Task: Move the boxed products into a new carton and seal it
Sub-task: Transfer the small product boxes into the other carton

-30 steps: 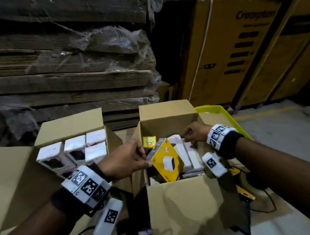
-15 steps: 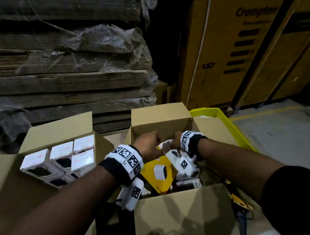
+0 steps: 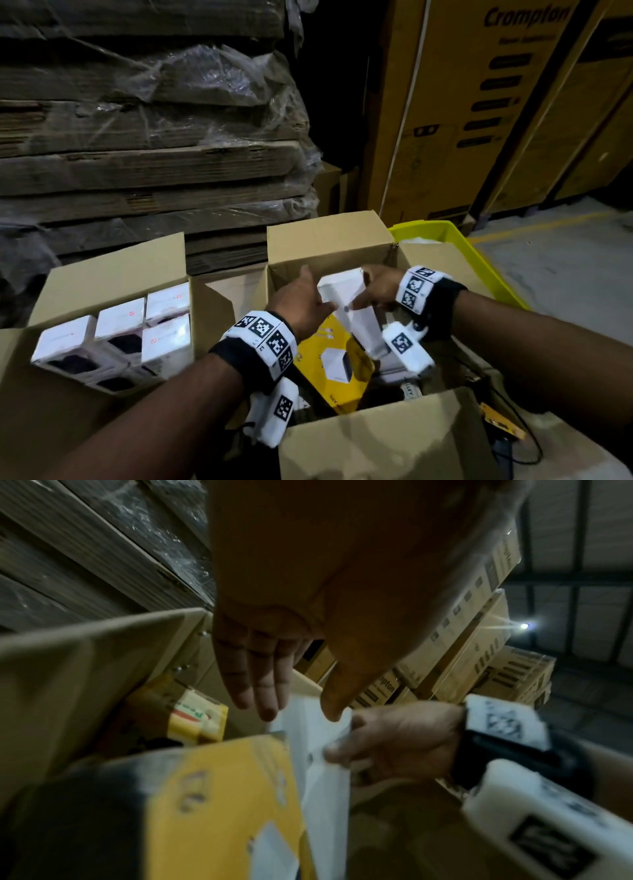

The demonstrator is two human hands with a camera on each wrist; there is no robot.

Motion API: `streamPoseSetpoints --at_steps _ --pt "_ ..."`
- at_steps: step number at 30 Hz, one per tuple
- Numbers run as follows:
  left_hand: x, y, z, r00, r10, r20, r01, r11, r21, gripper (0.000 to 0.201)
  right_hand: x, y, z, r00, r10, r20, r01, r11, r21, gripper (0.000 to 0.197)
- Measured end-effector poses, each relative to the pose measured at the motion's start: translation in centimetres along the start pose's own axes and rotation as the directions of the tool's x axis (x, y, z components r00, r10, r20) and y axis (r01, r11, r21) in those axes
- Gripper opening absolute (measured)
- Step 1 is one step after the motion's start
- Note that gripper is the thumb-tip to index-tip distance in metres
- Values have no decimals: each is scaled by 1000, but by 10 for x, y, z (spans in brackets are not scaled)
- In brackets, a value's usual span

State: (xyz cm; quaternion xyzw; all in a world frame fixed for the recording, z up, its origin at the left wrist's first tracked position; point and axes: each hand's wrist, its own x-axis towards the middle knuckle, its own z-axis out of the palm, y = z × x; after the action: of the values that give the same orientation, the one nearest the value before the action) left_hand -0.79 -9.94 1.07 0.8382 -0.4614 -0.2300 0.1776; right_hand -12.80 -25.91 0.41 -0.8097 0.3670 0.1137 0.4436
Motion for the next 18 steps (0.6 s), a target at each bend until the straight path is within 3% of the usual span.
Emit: streamPoseSetpoints --at_steps 2,5,8,11,14,16,18 --pt "1 3 0 1000 -8 -23 8 1000 0 85 -9 3 -13 988 -138 -74 143 987 78 44" --pt "0 10 -5 992 0 -125 1 1000 9 100 -23 4 -31 967 -236 -99 252 945 210 59" --pt "0 19 -9 987 51 -153 -57 998 -35 98 -39 -3 -39 953 -295 -70 301 892 337 54" --pt "-4 27 -14 987 96 -127 -123 966 -227 88 -38 -5 -41 941 -336 -40 328 873 361 58" --pt "-9 23 -23 985 84 -153 -119 965 -233 74 -36 -10 -38 949 -313 -44 313 910 273 60" --pt "-11 13 -29 981 30 -191 -74 972 -225 71 -28 -11 -34 956 -282 -77 289 950 118 47" --pt "-13 5 -33 974 -43 -220 -4 977 -211 67 -15 -8 -29 974 -190 -124 187 982 -37 31"
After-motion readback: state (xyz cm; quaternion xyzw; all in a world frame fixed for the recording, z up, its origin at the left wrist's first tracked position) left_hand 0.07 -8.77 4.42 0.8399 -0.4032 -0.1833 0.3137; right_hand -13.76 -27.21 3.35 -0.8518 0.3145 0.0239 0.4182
